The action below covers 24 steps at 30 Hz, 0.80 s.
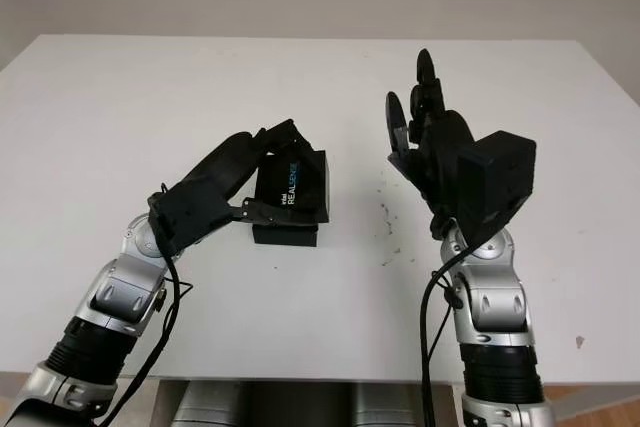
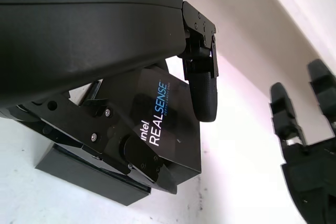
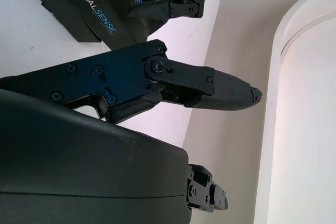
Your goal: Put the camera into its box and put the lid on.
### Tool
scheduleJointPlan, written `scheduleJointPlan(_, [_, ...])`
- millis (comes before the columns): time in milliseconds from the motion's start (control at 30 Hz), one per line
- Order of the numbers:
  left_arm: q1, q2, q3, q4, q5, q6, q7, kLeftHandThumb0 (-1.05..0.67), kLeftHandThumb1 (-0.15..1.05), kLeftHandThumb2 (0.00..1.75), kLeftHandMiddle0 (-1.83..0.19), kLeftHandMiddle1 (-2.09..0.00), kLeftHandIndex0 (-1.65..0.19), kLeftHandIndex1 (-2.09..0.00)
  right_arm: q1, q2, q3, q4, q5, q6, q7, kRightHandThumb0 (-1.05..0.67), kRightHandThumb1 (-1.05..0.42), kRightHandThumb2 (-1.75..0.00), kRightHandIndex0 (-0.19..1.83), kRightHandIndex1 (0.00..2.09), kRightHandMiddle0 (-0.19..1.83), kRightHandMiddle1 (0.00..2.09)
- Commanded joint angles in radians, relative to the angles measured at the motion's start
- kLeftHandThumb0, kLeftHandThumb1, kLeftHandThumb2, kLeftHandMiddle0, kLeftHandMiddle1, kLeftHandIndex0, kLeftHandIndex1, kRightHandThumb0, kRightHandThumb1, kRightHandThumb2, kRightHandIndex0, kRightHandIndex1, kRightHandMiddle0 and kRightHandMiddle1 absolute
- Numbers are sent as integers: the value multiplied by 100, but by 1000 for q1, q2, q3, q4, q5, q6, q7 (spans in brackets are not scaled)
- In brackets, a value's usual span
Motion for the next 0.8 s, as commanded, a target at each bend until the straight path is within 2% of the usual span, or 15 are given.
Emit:
scheduleJointPlan(0, [5,-1,-9,-31,12,18,8,-2,101,5,-32,-152,-18,-150,1,-2,-3,-17,3,-9,2,-76,-105,-60,-19,5,-18,4])
scheduleJointPlan(267, [8,19,-24,-48,28,47,-18,0,100,5,-36,-157,-20,-151,4,-2,-2,-21,-1,-18,7,-76,-105,-60,-19,5,-19,4])
scheduleJointPlan(767, [2,65,-48,-84,84,102,-74,-3,98,5,-38,-153,-25,-152,6,-1,2,-20,-6,-21,9,-75,-105,-61,-19,5,-19,5])
